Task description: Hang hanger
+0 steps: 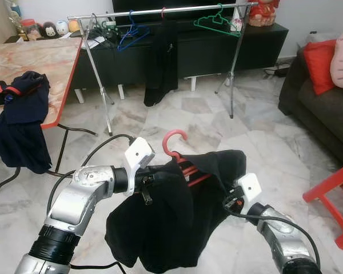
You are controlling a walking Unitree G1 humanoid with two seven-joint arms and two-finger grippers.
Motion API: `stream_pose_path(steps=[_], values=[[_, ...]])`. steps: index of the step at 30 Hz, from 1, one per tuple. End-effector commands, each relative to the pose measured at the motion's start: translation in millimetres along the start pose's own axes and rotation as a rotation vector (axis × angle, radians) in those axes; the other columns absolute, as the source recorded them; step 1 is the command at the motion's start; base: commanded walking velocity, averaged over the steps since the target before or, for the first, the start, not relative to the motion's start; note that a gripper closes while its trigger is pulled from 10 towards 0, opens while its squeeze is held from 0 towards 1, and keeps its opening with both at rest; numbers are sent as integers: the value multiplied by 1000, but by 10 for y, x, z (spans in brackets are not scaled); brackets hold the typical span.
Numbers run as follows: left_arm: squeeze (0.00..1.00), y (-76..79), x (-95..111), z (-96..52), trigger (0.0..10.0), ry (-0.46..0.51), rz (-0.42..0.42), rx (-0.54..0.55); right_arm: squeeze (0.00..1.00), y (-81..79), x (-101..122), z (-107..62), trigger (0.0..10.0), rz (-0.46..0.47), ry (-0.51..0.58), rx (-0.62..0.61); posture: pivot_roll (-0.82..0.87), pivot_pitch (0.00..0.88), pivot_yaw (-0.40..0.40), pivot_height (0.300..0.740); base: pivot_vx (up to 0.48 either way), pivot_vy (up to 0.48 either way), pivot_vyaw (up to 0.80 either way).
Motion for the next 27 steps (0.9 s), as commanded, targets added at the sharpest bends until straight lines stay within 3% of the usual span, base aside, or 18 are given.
stream_pose_path(steps=[1,20,27], values=[[0,53,130,-13,10000,35,32,-26,0,35,40,0,0,0,16,-9,-65,1,-14,740,0,0,0],[0,56,48,-37,10000,-8,39,-24,0,58,27,11,0,-14,1,-23,-63,0,-15,740,0,0,0],[0,-137,-350,-170,10000,-240,140,61,0,85,3,-6,0,-33,-18,-32,-64,0,-15,740,0,0,0]])
Point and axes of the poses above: a point about 5 cm out from each wrist's last joint towards the gripper, its own z axis pointing out of the wrist towards the gripper, its own x axis along the axis of the wrist's last joint, y = z × x, the point moved 5 cm from there along z, pointing out of the wrist towards the gripper, and after that the axes turned 1 degree about z, right-handed, at the moved point
